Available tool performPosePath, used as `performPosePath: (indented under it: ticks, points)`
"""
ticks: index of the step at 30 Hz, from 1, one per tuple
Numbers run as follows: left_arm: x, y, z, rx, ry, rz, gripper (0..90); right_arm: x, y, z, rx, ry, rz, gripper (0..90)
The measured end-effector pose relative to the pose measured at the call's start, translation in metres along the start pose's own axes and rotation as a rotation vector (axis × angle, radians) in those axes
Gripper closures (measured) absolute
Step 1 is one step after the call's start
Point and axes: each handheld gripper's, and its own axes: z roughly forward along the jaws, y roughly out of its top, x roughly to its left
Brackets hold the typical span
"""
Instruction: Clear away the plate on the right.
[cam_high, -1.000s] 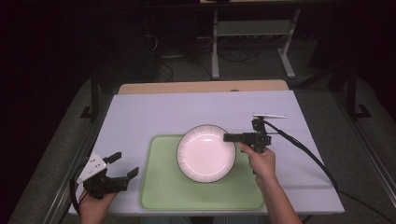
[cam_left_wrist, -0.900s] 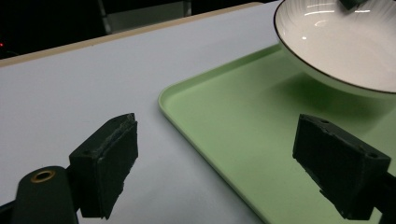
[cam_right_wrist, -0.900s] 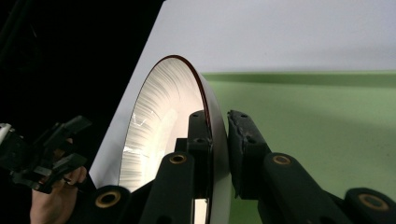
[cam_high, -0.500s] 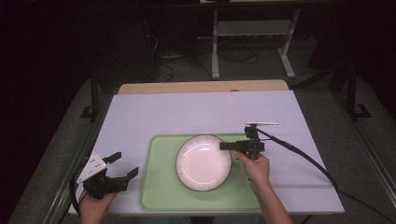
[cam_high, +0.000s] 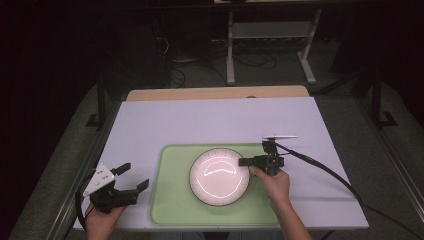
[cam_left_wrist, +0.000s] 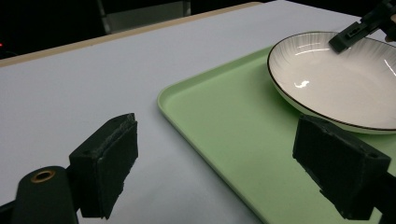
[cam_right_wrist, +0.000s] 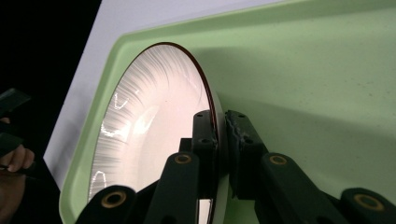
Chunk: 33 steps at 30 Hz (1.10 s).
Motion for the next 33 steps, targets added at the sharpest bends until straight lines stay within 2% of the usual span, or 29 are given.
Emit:
performPosePath:
  ticks: [6,16,33]
  points:
    - [0.0001,-0.0001,0.0002,0.0,-0.001,0.0,13.9,-0.0019,-0.0037,0.0031,0.02,-0.037,-0.01,82.1]
    - [0.0002,-0.0002,0.0002,0.0,0.0,-0.001,13.9,-0.0034,-0.0071,0.0072,0.043,-0.051,-0.008,81.8]
    - [-0.0002,0.0,0.0003,0.001,-0.002,0.001,13.9,-0.0055,-0.0098,0.0046,0.037,-0.038,-0.015,82.1]
